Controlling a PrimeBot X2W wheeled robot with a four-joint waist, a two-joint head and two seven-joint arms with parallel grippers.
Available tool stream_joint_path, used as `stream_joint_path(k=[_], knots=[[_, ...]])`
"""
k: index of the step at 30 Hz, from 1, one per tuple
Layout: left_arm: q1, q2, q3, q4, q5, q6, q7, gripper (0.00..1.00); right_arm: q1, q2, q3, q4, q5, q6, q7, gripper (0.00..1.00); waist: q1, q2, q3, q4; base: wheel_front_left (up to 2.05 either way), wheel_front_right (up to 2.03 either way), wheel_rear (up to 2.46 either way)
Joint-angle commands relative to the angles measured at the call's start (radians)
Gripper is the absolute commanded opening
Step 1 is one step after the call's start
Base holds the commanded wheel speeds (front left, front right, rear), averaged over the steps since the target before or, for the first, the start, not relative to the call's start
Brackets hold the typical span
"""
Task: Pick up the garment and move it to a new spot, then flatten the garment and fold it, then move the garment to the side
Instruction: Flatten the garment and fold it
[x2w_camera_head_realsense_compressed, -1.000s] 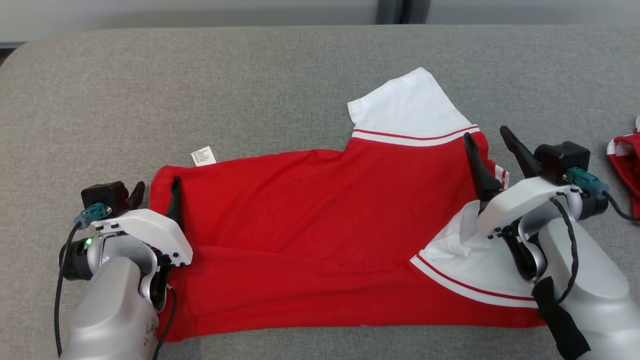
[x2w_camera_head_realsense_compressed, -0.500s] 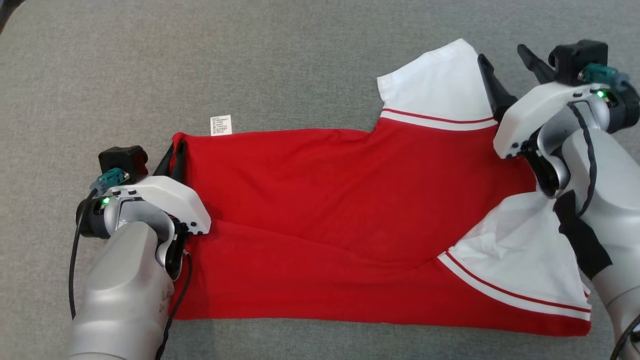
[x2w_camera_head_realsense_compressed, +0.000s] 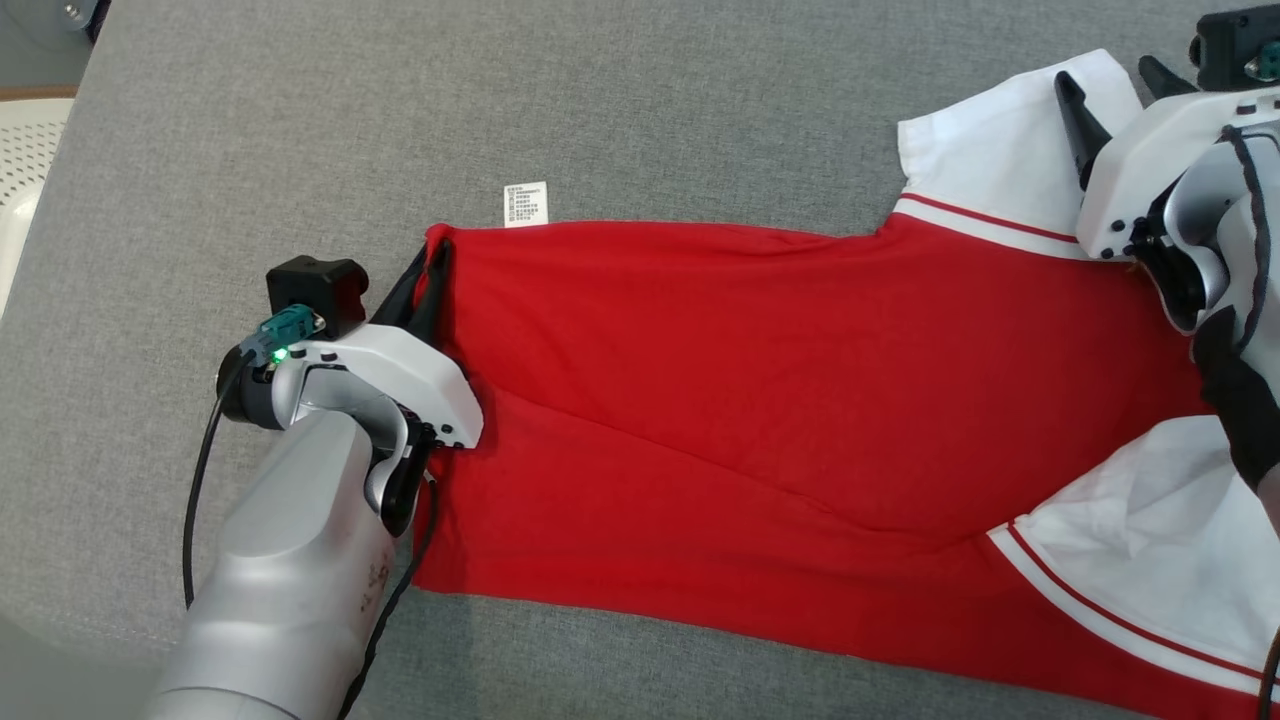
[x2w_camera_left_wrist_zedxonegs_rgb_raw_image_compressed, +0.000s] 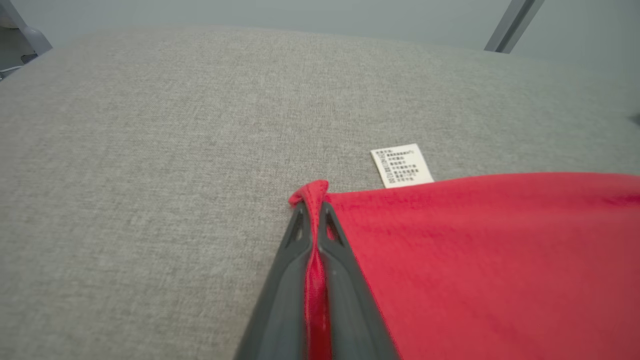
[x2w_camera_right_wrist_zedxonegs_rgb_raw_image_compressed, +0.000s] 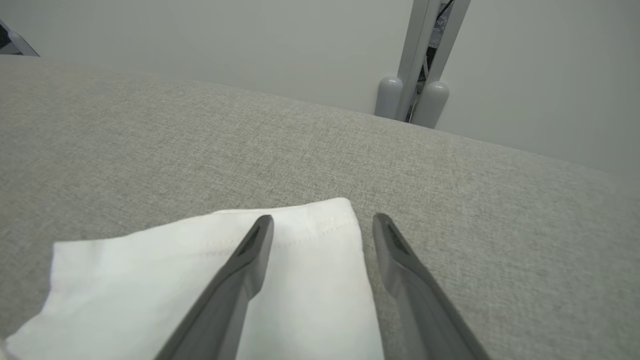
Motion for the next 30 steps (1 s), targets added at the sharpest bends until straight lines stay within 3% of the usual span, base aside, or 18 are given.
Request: stream_joint_path(k=[1, 5, 7, 8, 9, 10, 16, 22, 30], knots=[[0.005, 0.007, -0.013, -0.01, -0.015, 0.009, -0.004, 0.0, -0.017, -0.015, -0.004, 0.014, -0.003, 0.0, -0.003, 1.0, 0.0, 0.0, 0.014, 0.015, 0.0, 0.0, 0.0], [0.015, 0.007, -0.071, -0.036, -0.064, 0.03, -0.003, 0.0, -0.024, -0.023, 0.001, 0.053, -0.011, 0.0, 0.006, 1.0, 0.0, 0.0, 0.018, 0.03, 0.0, 0.0, 0.0], [0.016, 0.007, -0.09, -0.048, -0.084, 0.041, -0.002, 0.0, -0.025, -0.031, -0.001, 0.066, -0.012, 0.0, 0.003, 0.88, 0.0, 0.0, 0.019, 0.035, 0.0, 0.0, 0.0], [0.019, 0.007, -0.099, -0.053, -0.093, 0.048, -0.002, 0.0, -0.024, -0.034, -0.003, 0.071, -0.009, 0.0, -0.001, 0.41, 0.0, 0.0, 0.018, 0.037, 0.0, 0.0, 0.0], [0.022, 0.007, -0.106, -0.056, -0.099, 0.052, -0.002, 0.0, -0.025, -0.037, -0.004, 0.075, -0.008, 0.0, -0.006, 0.12, 0.0, 0.0, 0.017, 0.039, 0.0, 0.0, 0.0], [0.023, 0.007, -0.11, -0.06, -0.102, 0.057, -0.002, 0.0, -0.028, -0.038, -0.004, 0.077, -0.008, 0.0, -0.008, 0.0, 0.0, 0.0, 0.017, 0.041, 0.0, 0.0, 0.0], [0.023, 0.008, -0.071, -0.118, -0.08, 0.091, -0.003, 0.0, -0.06, -0.057, -0.026, 0.081, -0.024, 0.0, -0.116, 0.0, 0.0, 0.0, 0.0, 0.027, 0.0, 0.0, 0.0], [0.064, 0.036, 0.006, -0.2, -0.004, 0.09, -0.002, 0.0, -0.028, -0.065, -0.076, 0.054, -0.063, -0.001, -0.221, 0.0, 0.0, 0.0, -0.062, -0.025, 0.0, 0.0, 0.0], [0.176, 0.072, 0.083, -0.236, 0.058, 0.066, -0.002, 0.0, 0.219, -0.013, -0.188, -0.223, 0.007, 0.0, -0.223, 0.0, 0.0, 0.0, -0.142, -0.114, 0.0, 0.0, 0.0]])
